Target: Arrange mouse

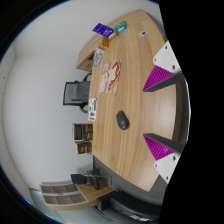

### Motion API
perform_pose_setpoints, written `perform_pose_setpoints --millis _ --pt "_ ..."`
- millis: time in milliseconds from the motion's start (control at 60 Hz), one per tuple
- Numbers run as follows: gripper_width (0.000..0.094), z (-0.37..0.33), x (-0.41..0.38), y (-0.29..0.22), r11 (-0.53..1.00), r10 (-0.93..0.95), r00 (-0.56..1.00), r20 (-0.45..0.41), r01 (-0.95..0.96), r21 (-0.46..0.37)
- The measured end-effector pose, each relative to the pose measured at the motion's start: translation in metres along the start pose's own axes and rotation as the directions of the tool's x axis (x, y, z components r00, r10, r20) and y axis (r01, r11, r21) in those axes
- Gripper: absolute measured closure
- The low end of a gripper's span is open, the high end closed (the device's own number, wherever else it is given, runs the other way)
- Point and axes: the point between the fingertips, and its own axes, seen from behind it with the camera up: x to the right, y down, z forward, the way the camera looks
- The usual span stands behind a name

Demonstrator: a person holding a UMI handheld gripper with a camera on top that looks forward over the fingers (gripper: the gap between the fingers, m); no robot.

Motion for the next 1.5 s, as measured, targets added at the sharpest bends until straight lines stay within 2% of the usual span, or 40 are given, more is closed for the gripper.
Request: perform_pose_setpoints --millis 533,800,983,1500 --pt "0.0068 0.107 -0.051 0.003 0.998 0.067 0.997 -0.031 -0.067 -0.017" --pt "0.0066 0.181 -0.068 -0.010 0.997 0.075 0.997 -0.033 -0.074 0.022" --pt "0.0067 0.227 -0.060 -0.005 0.996 0.084 0.995 -0.056 -0.085 -0.006" --pt "0.0071 0.299 -0.063 -0.029 0.997 0.061 0.998 -0.019 -0.062 -0.037"
